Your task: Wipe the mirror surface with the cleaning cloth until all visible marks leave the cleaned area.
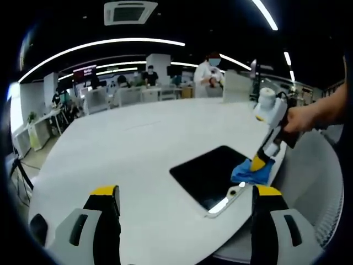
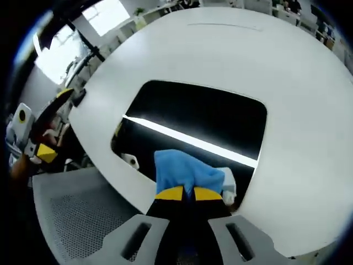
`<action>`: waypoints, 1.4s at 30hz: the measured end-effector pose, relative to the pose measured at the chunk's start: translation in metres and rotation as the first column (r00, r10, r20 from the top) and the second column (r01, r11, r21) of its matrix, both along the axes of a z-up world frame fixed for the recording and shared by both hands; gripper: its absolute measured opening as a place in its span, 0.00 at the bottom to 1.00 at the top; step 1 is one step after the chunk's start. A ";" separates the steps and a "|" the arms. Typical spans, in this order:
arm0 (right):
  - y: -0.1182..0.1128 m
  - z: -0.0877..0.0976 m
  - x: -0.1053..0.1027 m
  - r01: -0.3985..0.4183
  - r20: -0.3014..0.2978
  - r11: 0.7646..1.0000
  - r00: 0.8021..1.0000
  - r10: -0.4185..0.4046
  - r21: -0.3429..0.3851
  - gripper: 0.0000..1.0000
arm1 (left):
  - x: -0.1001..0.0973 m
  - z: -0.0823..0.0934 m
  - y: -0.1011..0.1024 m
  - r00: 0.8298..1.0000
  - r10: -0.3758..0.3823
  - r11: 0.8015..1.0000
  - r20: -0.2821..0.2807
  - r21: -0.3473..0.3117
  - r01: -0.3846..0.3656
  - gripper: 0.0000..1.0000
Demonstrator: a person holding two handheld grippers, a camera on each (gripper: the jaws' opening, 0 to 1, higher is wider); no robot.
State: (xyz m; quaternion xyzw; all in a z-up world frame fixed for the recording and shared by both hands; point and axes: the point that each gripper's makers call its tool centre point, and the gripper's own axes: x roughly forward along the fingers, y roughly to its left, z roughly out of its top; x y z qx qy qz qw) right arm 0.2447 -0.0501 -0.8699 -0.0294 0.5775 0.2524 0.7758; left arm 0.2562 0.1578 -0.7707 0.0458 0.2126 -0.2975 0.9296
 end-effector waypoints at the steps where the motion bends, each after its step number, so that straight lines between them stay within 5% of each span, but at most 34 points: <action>1: 0.000 0.000 0.000 0.003 -0.002 1.000 1.000 -0.003 0.002 0.00 | 0.000 0.000 0.000 1.000 0.000 1.000 0.000 0.000 0.000 1.00; 26: -0.003 0.000 -0.005 0.002 -0.024 1.000 1.000 -0.002 0.027 0.00 | 0.002 -0.002 -0.006 1.000 -0.012 1.000 -0.008 0.005 0.012 1.00; 42: -0.029 0.000 -0.001 0.056 -0.039 0.998 0.998 -0.055 0.020 0.00 | 0.007 -0.001 -0.006 1.000 -0.029 1.000 -0.010 0.010 0.029 1.00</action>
